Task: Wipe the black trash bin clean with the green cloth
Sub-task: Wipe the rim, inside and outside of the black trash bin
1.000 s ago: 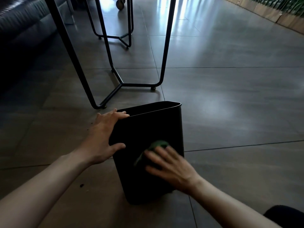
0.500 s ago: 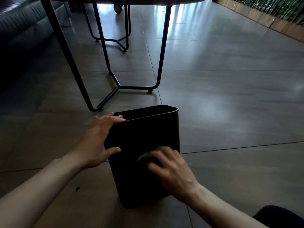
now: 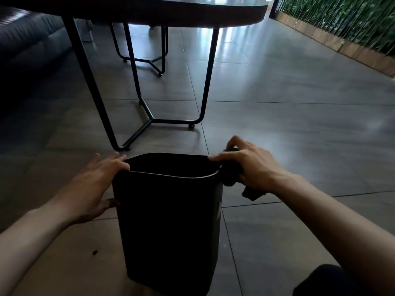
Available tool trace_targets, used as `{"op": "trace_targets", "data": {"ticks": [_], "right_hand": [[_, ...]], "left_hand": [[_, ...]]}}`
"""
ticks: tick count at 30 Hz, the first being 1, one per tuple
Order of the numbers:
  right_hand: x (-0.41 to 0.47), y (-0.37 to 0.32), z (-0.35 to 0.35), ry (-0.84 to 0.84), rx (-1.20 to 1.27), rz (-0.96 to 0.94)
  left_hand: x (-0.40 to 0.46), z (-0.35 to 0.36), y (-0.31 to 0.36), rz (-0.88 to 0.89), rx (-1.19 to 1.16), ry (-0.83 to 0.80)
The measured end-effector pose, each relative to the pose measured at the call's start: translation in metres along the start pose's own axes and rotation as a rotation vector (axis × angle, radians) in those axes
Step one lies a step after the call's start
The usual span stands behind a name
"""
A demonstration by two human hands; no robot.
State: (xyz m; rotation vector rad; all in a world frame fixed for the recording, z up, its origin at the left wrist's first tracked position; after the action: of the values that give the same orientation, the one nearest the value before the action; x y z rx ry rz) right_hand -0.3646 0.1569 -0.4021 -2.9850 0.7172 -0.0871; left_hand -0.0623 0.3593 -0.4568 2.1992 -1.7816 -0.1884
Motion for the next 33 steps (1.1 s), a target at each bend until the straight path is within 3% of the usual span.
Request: {"op": "trace_targets", "data": {"ticks": [9,12,20,26,33], "right_hand": [[-0.006,-0.013,0.000,-0.233,0.102,-0.146],[-0.008,-0.025,-0.008,-0.257,0.090,-0.148],[0.010,-0.059,-0.035,-0.221,0.056,-0.054],[0.029,-0.069,-0.030,-0.117,0.036,0.005],[0.023,-0.074,-0.015,0.118,0.170,0.031]], "left_hand": [[-0.002,-0.004,-0.003,-0.075,0.139,0.008],[0.002,-0.010,0.009,-0.070,0.046,0.010],[0.001,-0.041,0.075,0.150,-0.505,0.081],[-0.002,-0.030,0.075,0.157,-0.197,0.041],[0.002,-0.020,0.075,0.102,-0.296,0.141]]}}
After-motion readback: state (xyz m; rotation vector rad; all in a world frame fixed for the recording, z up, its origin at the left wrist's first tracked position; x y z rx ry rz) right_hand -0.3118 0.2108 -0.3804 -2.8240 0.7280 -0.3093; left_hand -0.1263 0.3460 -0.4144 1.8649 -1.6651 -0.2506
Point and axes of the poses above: each hand's wrist, its own x-axis towards the middle knuckle, its own z-axis out of the palm, y = z × x, the point moved 4 cm from there along x, towards the middle knuckle, and after that the axes turned 9 degrees about -z, right-handed, at the moved point
